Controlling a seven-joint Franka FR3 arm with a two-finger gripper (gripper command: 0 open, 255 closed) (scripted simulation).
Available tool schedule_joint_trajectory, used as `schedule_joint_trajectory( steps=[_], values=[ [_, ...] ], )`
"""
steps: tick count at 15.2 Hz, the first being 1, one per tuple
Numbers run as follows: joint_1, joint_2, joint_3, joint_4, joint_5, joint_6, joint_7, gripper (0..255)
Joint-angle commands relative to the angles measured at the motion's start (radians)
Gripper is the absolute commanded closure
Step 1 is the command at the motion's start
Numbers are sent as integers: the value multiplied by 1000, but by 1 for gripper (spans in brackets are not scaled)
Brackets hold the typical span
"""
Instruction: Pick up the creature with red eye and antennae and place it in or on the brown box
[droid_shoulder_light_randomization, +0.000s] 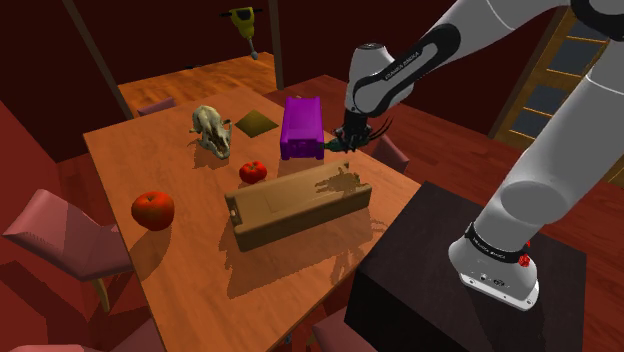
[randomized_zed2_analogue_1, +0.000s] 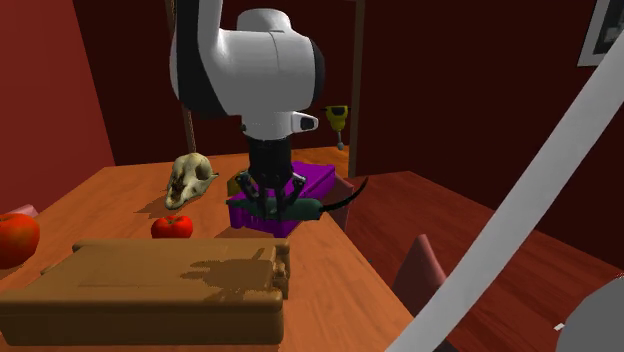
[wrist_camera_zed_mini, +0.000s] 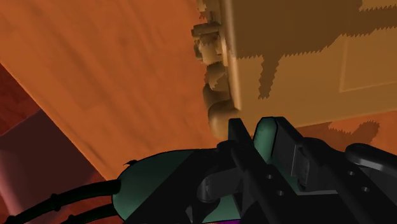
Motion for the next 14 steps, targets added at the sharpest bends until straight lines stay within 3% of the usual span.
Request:
schedule_joint_trajectory(
  steps=[1,14],
  values=[
    [26,5,30,4,-6,1,63,255],
    [195,168,185,182,-92,-30,449,255]
  ],
)
